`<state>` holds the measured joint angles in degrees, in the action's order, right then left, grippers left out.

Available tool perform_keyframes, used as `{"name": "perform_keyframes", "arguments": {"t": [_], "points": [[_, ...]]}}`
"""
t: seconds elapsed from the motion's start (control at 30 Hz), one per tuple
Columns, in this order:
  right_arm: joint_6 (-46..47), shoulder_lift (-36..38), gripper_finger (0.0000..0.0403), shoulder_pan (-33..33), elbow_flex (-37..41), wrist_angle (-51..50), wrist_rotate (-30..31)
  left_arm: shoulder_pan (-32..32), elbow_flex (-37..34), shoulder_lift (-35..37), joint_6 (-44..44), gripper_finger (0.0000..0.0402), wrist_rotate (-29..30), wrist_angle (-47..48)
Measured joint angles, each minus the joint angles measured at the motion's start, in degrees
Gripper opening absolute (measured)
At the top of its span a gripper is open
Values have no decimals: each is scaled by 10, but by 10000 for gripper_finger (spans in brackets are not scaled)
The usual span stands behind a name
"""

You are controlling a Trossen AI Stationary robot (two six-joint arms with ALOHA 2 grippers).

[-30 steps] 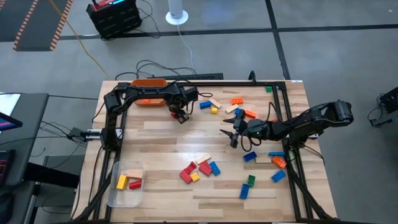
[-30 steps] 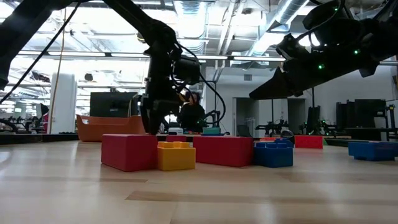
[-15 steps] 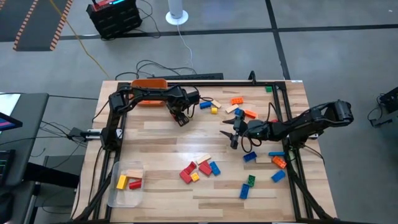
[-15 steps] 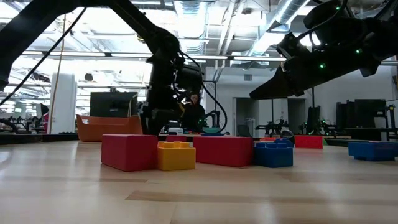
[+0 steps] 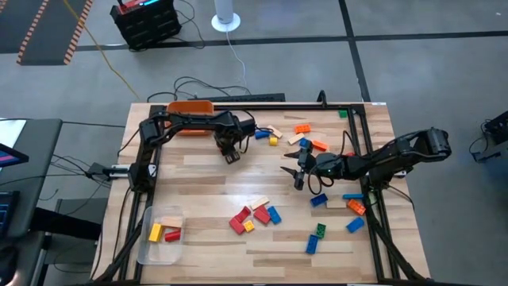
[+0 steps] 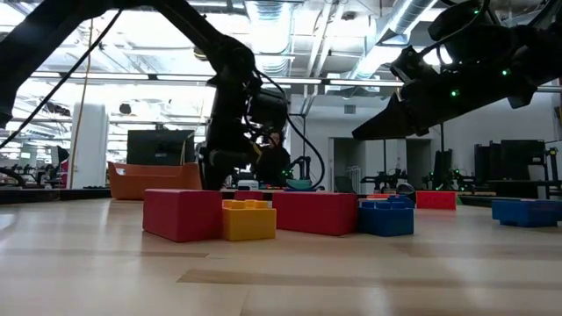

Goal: Sort blocks by size
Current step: Put the small red block into the orange bin

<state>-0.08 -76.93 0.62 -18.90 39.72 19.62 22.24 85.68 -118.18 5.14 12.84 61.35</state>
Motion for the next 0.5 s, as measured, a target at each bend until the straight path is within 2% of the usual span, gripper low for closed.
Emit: {"name": "perform_keyframes", "arguments": {"t": [0.27,0.5], "points": [[0,0,260,0,0,-1,0,-1,62,39,-6,122,17,37],[0,0,260,0,0,-3,0,30,70,134,-1,127,125,83]]}}
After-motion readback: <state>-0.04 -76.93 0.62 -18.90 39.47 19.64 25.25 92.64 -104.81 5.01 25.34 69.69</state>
